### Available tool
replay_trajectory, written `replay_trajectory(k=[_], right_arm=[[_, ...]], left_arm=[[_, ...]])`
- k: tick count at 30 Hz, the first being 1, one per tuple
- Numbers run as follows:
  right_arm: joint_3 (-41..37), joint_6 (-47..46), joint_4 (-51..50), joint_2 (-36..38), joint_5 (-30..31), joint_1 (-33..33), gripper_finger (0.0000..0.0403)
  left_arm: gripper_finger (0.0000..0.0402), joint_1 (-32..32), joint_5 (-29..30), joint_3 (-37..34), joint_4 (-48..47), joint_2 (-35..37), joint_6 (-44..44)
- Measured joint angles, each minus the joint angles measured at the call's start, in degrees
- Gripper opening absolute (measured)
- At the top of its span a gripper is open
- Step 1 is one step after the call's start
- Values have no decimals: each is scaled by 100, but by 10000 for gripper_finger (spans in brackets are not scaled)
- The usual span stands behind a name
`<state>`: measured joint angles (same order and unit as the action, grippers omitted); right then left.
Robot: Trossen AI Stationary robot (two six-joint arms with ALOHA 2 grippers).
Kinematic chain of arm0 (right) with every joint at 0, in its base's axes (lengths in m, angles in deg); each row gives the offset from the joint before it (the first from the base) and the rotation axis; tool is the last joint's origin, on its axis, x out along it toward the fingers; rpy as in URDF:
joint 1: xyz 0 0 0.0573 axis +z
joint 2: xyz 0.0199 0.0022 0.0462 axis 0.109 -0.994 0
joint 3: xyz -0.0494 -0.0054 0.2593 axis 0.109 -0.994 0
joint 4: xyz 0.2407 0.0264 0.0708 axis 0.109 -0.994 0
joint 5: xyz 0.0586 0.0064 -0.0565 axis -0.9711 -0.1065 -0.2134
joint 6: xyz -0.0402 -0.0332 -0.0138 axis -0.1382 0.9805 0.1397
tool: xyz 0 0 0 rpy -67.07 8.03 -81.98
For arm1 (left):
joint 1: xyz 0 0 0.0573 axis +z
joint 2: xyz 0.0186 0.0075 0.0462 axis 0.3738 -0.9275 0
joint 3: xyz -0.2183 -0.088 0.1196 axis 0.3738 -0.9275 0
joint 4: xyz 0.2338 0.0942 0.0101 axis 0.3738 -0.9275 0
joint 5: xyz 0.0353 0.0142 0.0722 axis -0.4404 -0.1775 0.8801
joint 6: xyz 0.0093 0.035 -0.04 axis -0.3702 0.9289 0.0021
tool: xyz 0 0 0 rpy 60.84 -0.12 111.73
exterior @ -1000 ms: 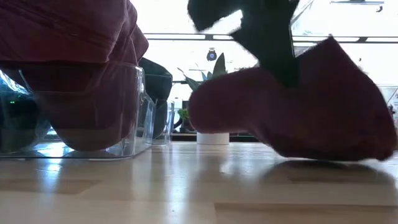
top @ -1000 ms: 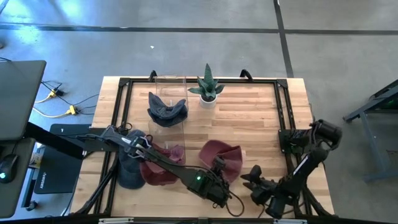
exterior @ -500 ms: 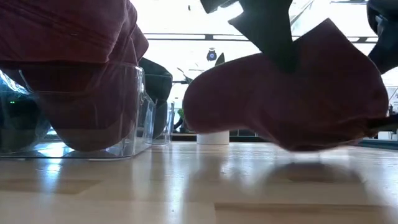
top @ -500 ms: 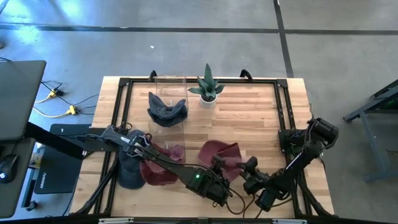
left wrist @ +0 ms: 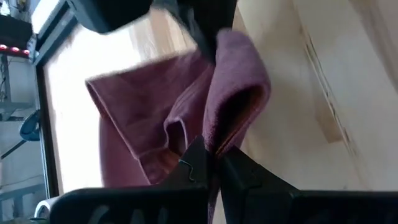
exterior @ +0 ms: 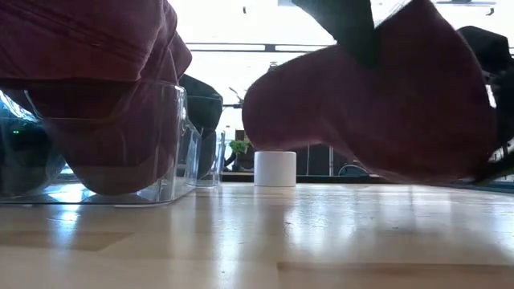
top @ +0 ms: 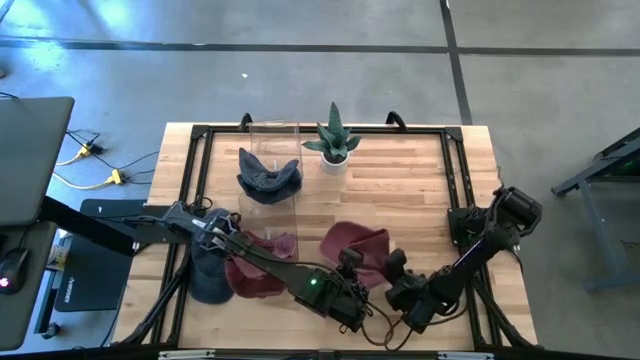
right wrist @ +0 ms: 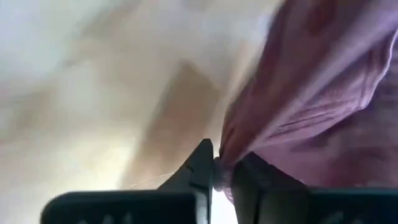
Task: Pick & Place hat
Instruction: Put the red cap into the bottom transparent bin
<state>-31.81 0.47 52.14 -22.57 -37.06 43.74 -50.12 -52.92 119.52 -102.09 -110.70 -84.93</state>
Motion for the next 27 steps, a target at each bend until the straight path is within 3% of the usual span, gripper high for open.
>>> replay_trajectory(k=[5,9,12,17,22,27], right_arm=[[0,-27,87,647,-1461,-77,39],[0,-223,227,1299,-2895,-314,29],[0,-367,241,1694,-3659,-495,23],[-4,-639,294,2160,-4374,-733,28],[-9,-600,548,2618,-5197,-956,34],[-11,-500,940,2956,-6537,-1270,24]], left_arm=[[1,48,-325,-7,32,-21,207],[15,206,-1171,-7,278,-21,442],[49,442,-1785,-4,512,-14,499],[123,781,-3273,-4,559,8,530],[158,870,-3233,13,350,187,561],[160,785,-2569,0,72,480,833]])
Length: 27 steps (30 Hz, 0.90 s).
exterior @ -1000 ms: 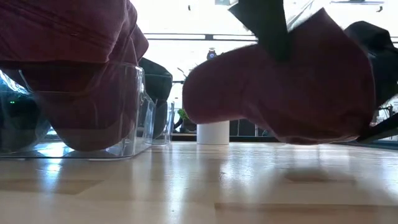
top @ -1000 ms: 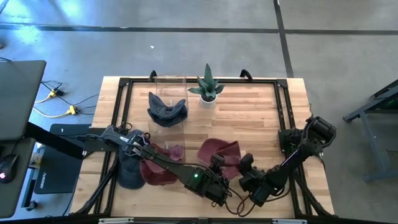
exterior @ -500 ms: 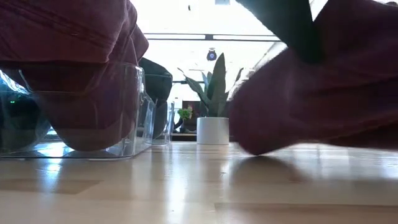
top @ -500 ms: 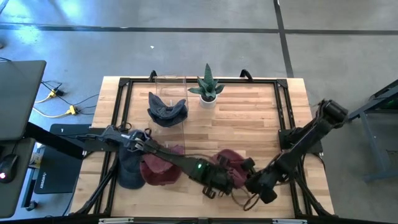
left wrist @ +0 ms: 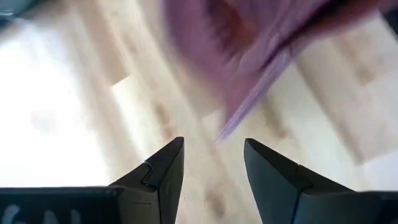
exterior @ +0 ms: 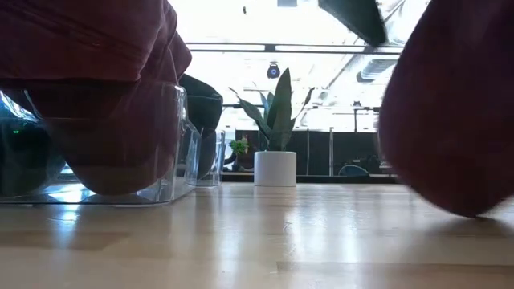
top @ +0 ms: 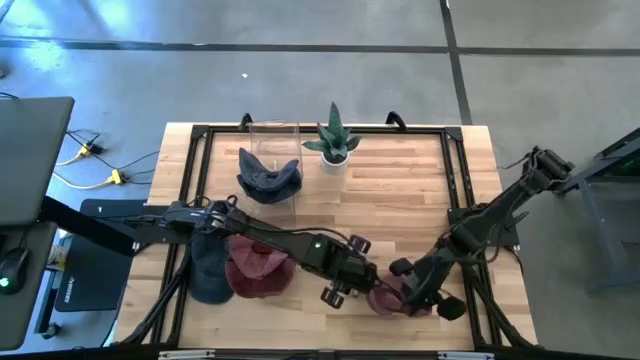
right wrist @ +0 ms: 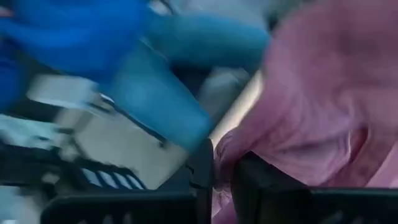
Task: Pick & Place hat
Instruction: Put the red cap into the bottom transparent bin
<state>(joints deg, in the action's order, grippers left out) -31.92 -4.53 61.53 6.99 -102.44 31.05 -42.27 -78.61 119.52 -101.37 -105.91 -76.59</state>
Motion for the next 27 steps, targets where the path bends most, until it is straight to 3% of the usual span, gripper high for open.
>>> replay_trajectory(k=[2,6,10,17,20,23,27], right_arm=[[0,68,496,41,-590,-141,28],[0,364,1266,18,-1864,-350,40],[0,588,1664,14,-2491,-460,31],[0,532,1633,14,-2403,-510,38],[0,387,1511,14,-2296,-510,45],[1,345,1000,14,-1817,-505,36],[-2,466,612,-115,-1245,-510,25]], left_arm=[[160,-83,264,-5,-294,254,21],[161,-120,312,7,84,457,27],[161,-231,-35,-22,604,576,145],[161,-280,-911,-32,1434,413,288],[161,-259,-948,-67,1471,276,262],[161,-242,-1185,-13,1837,44,212],[161,-347,-886,-76,1369,-113,60]])
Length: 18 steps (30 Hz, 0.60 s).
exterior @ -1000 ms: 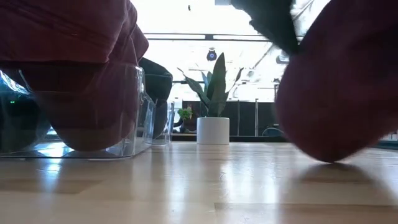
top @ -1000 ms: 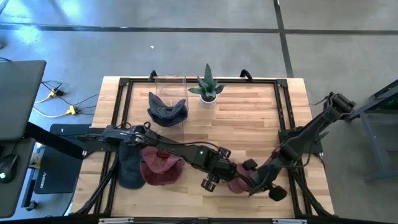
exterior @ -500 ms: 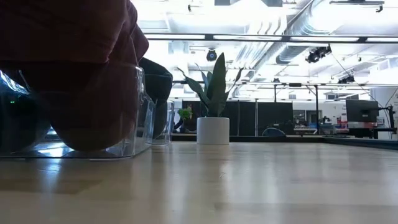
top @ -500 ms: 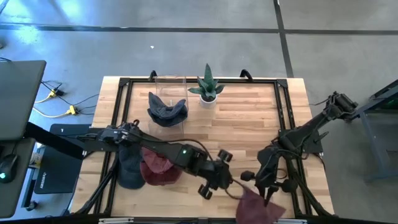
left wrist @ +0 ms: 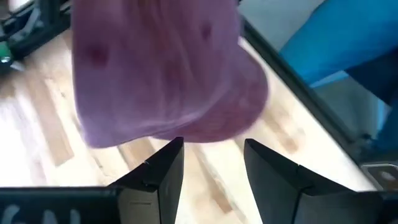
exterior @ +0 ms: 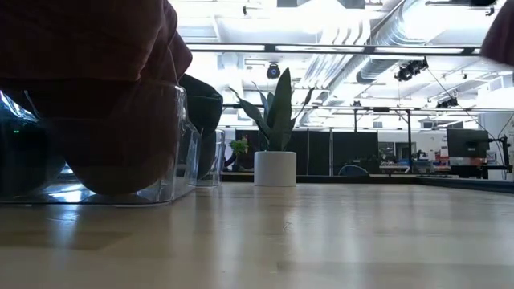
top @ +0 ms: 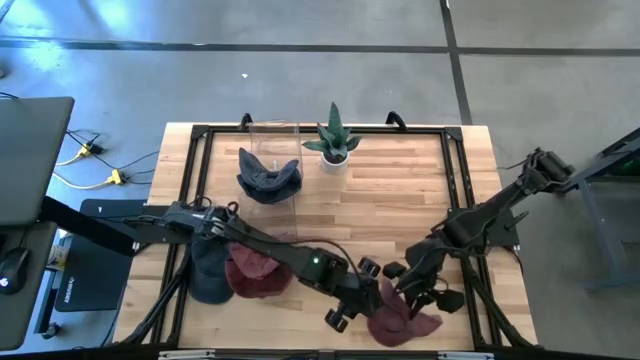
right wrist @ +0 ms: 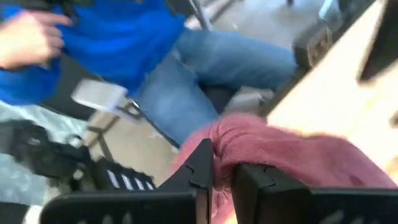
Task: Pick & Place hat
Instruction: Put the red cap into the bottom transparent bin
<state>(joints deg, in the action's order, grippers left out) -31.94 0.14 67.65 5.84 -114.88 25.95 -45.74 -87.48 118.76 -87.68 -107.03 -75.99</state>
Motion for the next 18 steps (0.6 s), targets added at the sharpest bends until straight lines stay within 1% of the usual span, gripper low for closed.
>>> replay_trajectory(k=[2,7,11,13,15,17,18], right_arm=[[0,208,-216,-103,49,-65,27],[0,650,-596,-285,-29,-420,46],[0,1001,-972,-314,27,-706,38],[0,971,-1159,-314,324,-847,35],[0,720,-1356,-314,880,-999,38],[0,507,-1531,-314,1267,-1183,56],[0,444,-1623,-314,1317,-1287,69]], left_arm=[[161,-12,-5,41,-94,-55,-153],[161,-214,51,22,-880,-103,-582],[161,-411,344,-102,-1239,-86,-981],[161,-481,527,-302,-1245,-88,-1077],[161,-490,652,-503,-1154,-90,-1170],[161,-483,763,-685,-1035,-88,-1300],[161,-472,760,-771,-972,-89,-1338]])
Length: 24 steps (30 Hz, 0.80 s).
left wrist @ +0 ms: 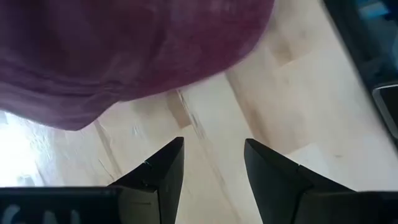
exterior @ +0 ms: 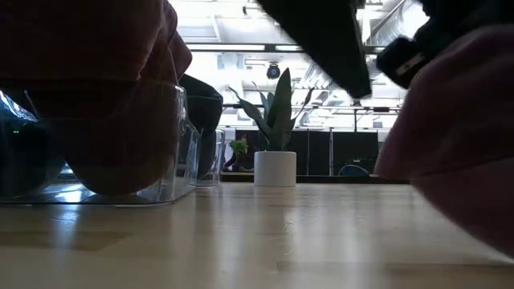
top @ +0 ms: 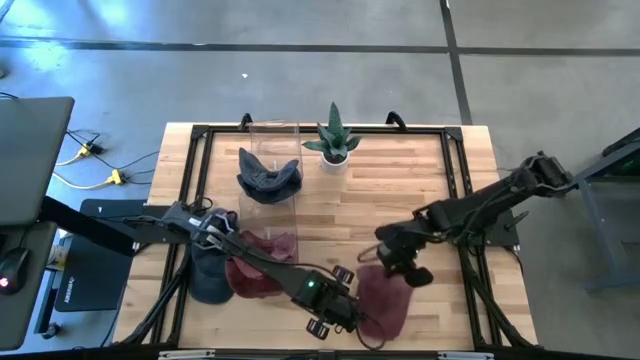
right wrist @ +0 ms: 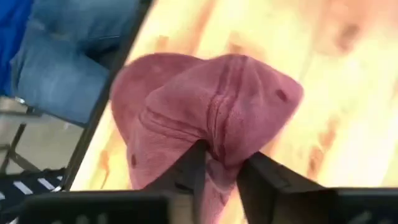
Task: Pick & Place hat
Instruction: Put the red cap into the bottom transparent bin
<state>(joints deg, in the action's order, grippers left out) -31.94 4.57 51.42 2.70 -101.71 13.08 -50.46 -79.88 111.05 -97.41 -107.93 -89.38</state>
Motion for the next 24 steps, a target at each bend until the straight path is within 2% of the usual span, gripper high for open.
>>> replay_trajectory(k=[3,8,10,13,16,20,24], right_arm=[[0,-135,-249,6,-247,-364,122],[0,-157,-948,203,-1327,-847,210],[0,-151,-1258,371,-1189,-863,232],[0,-298,-1571,662,-625,-778,245],[-141,-644,-1561,996,-345,-649,247],[-986,-1377,-1057,1453,-292,-517,247],[-1954,-2029,-140,1706,-352,-540,248]], left_arm=[[161,35,-5,-187,296,-1,9],[161,81,-13,-327,513,-1,32],[161,81,46,-327,520,-1,-2],[161,39,105,-327,516,-1,-57],[161,-9,167,-327,515,-1,-141],[161,-25,165,-327,505,-1,-206],[161,-37,185,-327,517,-1,-172]])
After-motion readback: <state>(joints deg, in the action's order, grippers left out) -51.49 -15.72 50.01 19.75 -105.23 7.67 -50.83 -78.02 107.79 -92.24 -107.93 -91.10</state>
